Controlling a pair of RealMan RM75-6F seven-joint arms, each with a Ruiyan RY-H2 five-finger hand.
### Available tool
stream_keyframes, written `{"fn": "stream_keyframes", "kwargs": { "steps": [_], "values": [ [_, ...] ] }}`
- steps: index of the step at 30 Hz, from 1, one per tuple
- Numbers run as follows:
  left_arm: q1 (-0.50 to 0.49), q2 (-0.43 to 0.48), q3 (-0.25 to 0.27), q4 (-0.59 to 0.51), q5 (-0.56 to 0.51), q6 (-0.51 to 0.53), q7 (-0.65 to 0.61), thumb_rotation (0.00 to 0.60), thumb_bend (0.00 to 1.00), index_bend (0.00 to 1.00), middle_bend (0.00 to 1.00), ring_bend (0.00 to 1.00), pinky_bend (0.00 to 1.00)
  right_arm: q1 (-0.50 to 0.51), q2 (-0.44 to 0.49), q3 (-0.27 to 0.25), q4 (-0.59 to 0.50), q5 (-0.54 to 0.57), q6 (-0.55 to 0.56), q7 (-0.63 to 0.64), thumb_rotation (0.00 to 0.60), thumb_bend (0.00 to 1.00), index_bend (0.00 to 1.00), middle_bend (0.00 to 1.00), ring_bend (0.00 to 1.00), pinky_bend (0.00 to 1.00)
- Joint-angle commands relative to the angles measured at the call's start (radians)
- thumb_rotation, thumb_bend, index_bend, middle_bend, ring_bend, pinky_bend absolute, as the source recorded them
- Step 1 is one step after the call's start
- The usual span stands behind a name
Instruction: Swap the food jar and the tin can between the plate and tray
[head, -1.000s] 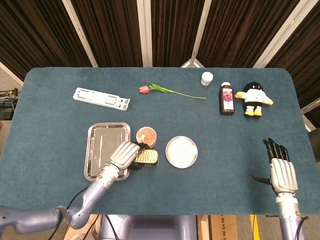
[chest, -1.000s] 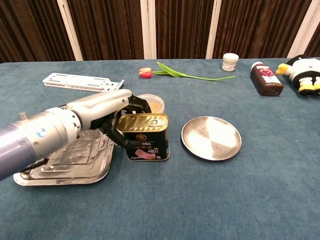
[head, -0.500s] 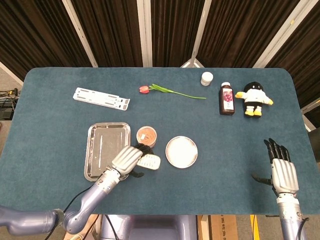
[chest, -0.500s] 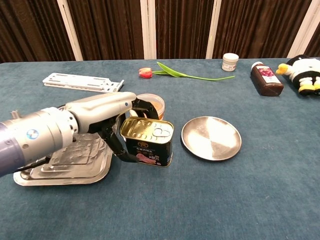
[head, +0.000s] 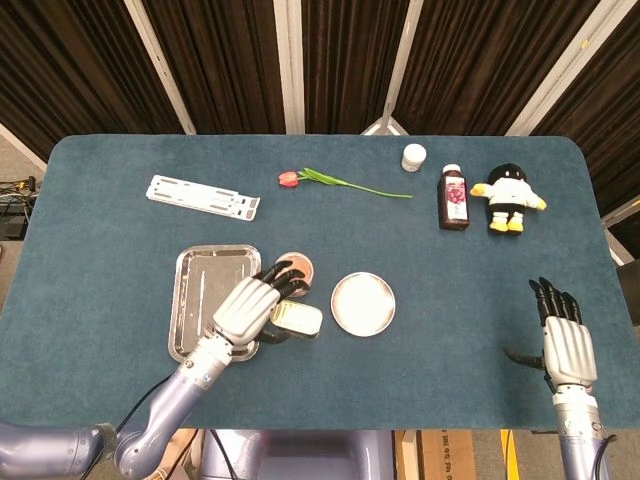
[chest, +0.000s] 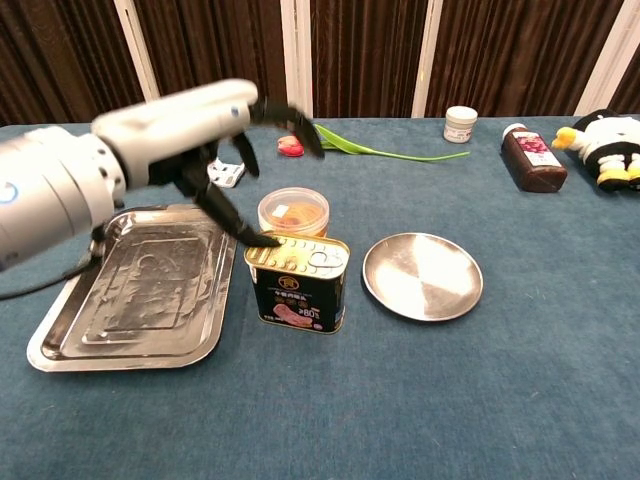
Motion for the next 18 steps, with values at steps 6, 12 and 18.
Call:
{"fn": "stream_keyframes", "kwargs": {
  "steps": [6,12,18],
  "values": [
    [-0.032,-0.050,-0.093,0.154,-0.045,-0.015,-0.114,0.600,0.09,0.25,0.05,0.00,0.05,0.003,-0.010,0.004,0.010,0.012,-0.010,-0.015,0.600,0.01,0.00,0.02,0.09,0.00],
    [-0.084,-0.076,-0.144,0.258,-0.185,-0.109,-0.121,0.600,0.09,0.22,0.01,0.00,0.00,0.008,-0.022,0.011,0.022,0.029,-0.022,-0.026,0.600,0.01,0.00,0.02,0.09,0.00],
    [-0.105,-0.123,-0.131,0.371,-0.188,-0.156,-0.205,0.600,0.06,0.21,0.01,0.00,0.00,0.012,-0.031,0.016,0.032,0.037,-0.027,-0.030,0.600,0.01,0.00,0.02,0.09,0.00]
  ]
}}
